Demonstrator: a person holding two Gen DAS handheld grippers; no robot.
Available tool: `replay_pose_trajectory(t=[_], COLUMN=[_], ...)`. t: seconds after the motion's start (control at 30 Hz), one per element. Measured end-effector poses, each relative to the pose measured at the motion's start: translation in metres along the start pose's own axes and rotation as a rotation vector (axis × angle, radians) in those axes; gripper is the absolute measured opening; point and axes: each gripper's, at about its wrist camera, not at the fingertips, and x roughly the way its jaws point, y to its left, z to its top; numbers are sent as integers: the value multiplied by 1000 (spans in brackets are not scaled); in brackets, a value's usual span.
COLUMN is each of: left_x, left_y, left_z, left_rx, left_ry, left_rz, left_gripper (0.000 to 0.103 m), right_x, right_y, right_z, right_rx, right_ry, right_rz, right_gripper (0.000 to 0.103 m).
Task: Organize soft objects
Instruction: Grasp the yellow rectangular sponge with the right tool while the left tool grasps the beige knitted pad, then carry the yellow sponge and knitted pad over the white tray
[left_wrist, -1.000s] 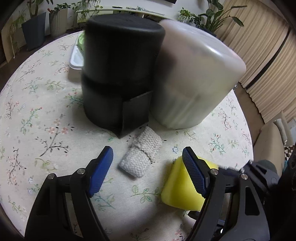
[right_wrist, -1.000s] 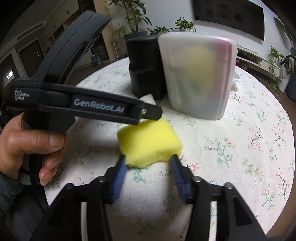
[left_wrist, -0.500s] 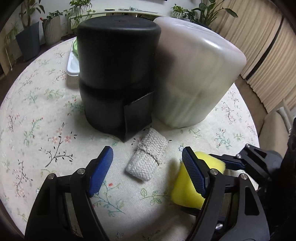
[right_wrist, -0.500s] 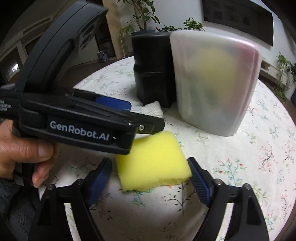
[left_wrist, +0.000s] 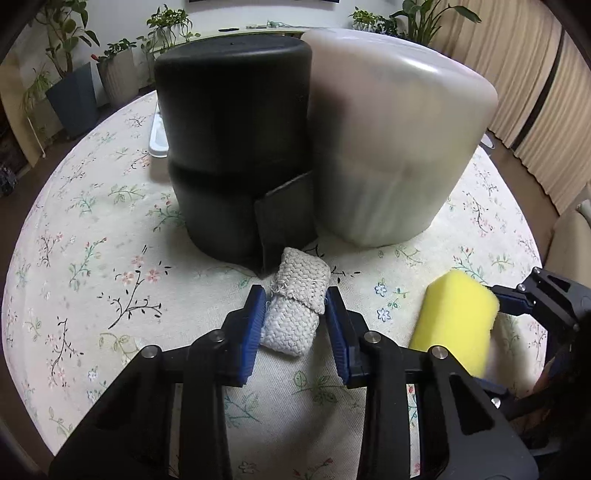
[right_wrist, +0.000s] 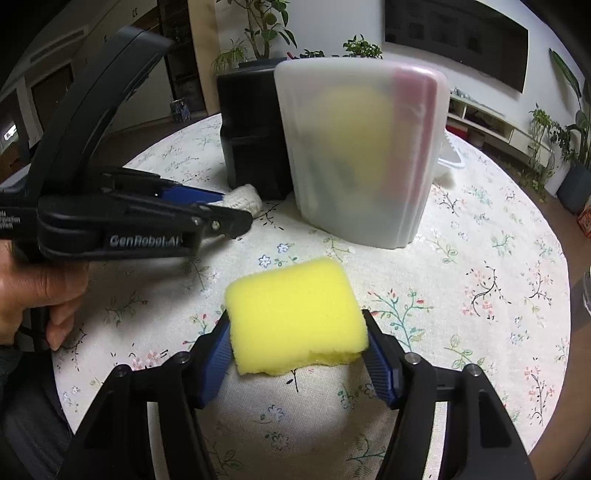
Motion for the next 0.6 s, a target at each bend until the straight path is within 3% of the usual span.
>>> replay_pose_trajectory(t=[0.4,0.6], left_x=[-28,-54], left_y=[1,6], left_z=[-26,-38], left_rx=[-100,-153], left_ry=[-32,-59], left_rz=[-18,-30], left_gripper=[26,26], right_x=[-10,-40], right_y=[-9,-41], right_z=[1,0], right_rx=[35,78], right_ry=[-17,-39], right_rz=[-7,-53], right_gripper=[62,62])
